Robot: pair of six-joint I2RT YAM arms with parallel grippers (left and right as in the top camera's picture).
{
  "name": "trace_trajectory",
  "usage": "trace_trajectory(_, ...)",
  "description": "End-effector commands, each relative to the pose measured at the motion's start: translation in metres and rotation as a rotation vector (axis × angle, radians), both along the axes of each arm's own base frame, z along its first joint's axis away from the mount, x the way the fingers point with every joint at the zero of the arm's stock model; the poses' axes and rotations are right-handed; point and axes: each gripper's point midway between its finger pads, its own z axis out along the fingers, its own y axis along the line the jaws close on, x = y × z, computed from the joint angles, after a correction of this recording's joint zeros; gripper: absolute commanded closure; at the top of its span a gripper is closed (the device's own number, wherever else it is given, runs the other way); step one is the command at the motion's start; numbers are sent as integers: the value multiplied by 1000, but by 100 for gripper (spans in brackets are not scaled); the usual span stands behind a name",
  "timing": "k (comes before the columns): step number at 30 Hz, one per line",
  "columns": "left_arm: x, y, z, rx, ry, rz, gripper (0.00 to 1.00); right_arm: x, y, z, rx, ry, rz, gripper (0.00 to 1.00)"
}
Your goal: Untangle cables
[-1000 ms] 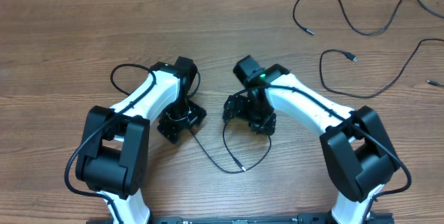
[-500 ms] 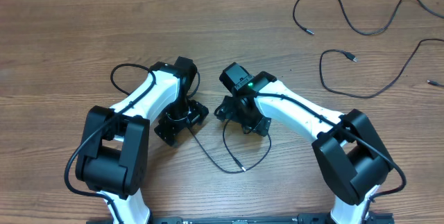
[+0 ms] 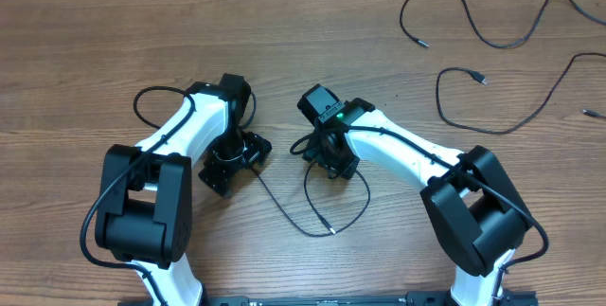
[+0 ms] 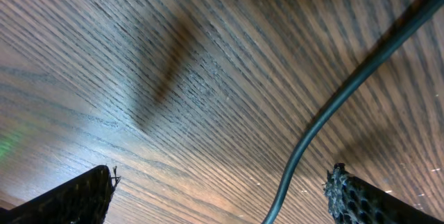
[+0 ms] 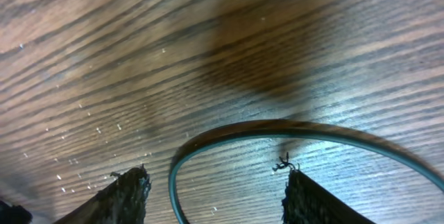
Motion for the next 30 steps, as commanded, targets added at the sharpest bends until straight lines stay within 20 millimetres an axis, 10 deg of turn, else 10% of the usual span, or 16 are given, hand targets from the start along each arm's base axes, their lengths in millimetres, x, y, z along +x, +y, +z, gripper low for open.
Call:
trace_trajectory(1, -4, 4, -4, 20, 13, -36, 1, 0, 5, -9, 2, 25, -27, 40)
trace_trajectory(13, 0, 6, -5, 30, -5, -39, 1, 5, -5, -18, -59, 8, -55, 64)
trace_trajectory(30, 0, 6, -5, 28, -5, -47, 1, 14, -40, -17, -238, -66, -74, 67)
